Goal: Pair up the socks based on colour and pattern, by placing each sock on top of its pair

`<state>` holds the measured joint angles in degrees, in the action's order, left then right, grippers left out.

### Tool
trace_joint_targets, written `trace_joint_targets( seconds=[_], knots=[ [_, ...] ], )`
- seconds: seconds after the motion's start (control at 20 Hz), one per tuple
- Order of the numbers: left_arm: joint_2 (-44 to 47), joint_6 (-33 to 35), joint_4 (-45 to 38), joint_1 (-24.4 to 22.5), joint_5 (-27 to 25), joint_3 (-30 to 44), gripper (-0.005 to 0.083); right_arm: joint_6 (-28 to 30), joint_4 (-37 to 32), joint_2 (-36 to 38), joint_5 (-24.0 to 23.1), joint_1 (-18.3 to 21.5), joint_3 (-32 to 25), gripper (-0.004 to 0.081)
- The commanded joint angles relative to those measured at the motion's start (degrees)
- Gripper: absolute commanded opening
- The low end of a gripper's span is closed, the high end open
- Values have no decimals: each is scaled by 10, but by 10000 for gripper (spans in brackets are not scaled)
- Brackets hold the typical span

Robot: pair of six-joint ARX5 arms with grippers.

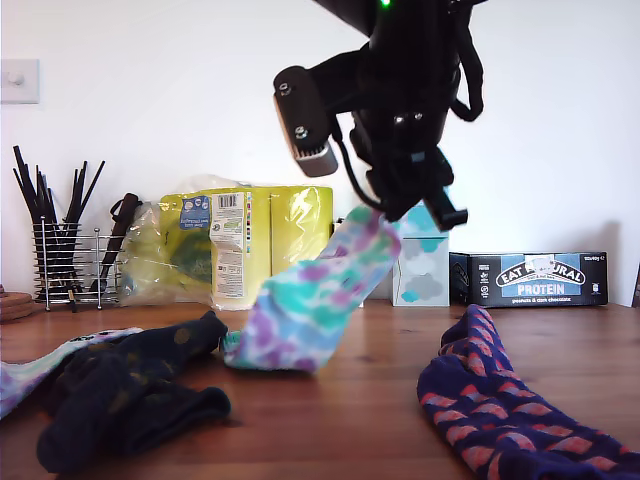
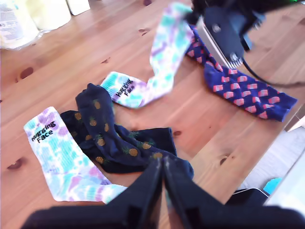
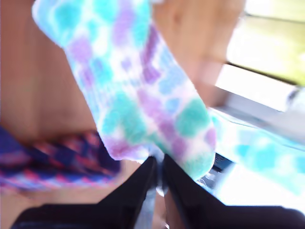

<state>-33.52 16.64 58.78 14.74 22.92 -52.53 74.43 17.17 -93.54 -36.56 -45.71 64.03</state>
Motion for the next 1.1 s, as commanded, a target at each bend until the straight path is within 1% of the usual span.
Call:
trace_joint_targets(
  seconds=[0.0,0.05,0.1,0.15,0.2,0.35,0.4,0.5,0.6,0.65,0.75,0.8,0.85,0.9,1.0,1.05],
  knots=[
    [1,-2,0,2,8,3,-19,25,2,3,-14,2,5,-13],
    [1,-2,0,3,8,3,-19,41,6,3,-21,1,6,-13],
    [1,-2,-1,4,8,4,-19,52,25,5,-21,1,6,-13],
    [1,-2,-1,5,8,3,-19,52,49,6,-21,-7,6,-13],
    [1,-2,-1,5,9,4,-19,46,93,6,-20,-17,6,-13],
    [1,-2,-4,8,8,3,-19,-17,235,6,9,-49,6,-13],
    [1,-2,-5,8,8,3,-19,-45,288,6,26,-63,6,-13],
    [1,-2,-7,8,8,3,-19,-87,360,6,66,-95,6,-13],
    [1,-2,-7,8,8,3,-19,-110,381,6,101,-119,6,-13],
    [1,-2,-8,8,8,3,-19,-129,389,6,124,-134,6,-13],
    [1,-2,-8,8,8,3,-19,-145,394,6,183,-157,6,-13],
    [1,-2,-9,8,8,3,-19,-158,391,6,199,-163,6,-6],
    [1,-2,-9,8,8,3,-19,-169,391,6,202,-167,6,30],
    [1,-2,-9,8,8,3,-19,-183,394,6,203,-168,6,92],
    [1,-2,-9,8,8,3,-19,-207,402,6,205,-173,6,252],
    [1,-2,-9,8,8,3,-19,-211,406,6,205,-173,6,316]
  ],
)
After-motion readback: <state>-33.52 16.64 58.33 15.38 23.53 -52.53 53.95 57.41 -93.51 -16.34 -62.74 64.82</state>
